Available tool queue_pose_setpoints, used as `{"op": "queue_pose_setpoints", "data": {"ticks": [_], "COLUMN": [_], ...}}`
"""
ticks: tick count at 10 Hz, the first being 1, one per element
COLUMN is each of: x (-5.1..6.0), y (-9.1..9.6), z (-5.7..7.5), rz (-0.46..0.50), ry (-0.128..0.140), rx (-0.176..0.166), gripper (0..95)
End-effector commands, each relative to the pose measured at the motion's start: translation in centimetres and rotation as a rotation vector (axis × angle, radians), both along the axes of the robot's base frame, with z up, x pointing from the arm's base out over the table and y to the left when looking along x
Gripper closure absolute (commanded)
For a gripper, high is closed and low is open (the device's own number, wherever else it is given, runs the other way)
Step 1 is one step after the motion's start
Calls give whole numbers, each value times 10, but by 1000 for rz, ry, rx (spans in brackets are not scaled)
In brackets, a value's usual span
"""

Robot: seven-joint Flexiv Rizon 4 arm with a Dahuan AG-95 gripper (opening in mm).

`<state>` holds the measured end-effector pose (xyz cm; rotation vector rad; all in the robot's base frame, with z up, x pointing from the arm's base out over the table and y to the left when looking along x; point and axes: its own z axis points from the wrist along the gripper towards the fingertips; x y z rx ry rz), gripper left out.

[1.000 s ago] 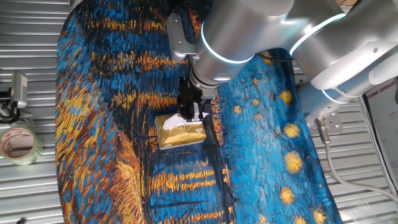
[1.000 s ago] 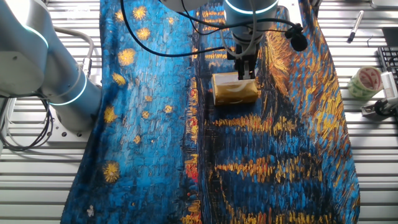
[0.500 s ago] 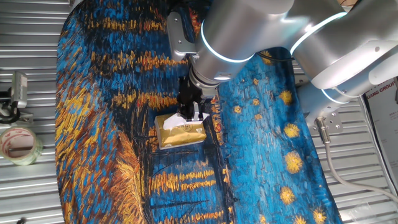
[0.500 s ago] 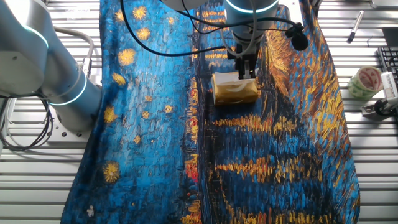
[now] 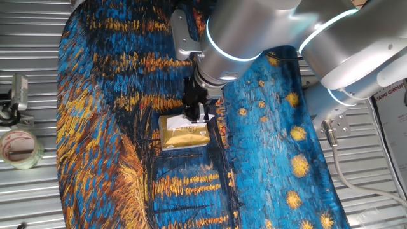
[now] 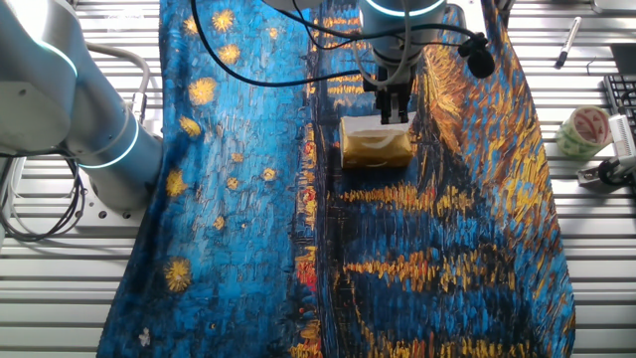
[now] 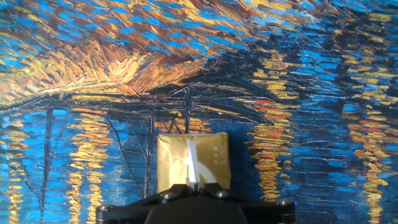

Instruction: Pull out a napkin

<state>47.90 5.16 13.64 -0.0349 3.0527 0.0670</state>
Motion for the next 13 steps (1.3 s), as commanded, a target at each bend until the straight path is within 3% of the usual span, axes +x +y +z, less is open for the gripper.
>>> {"op": "queue_pose_setpoints", "data": {"ticks": [1, 13], "x": [-1, -4], "y": [0, 4], "z": [2, 18], "rz": [3, 9], "ry": [2, 20], "rx": [0, 0], "gripper": [950, 950]}}
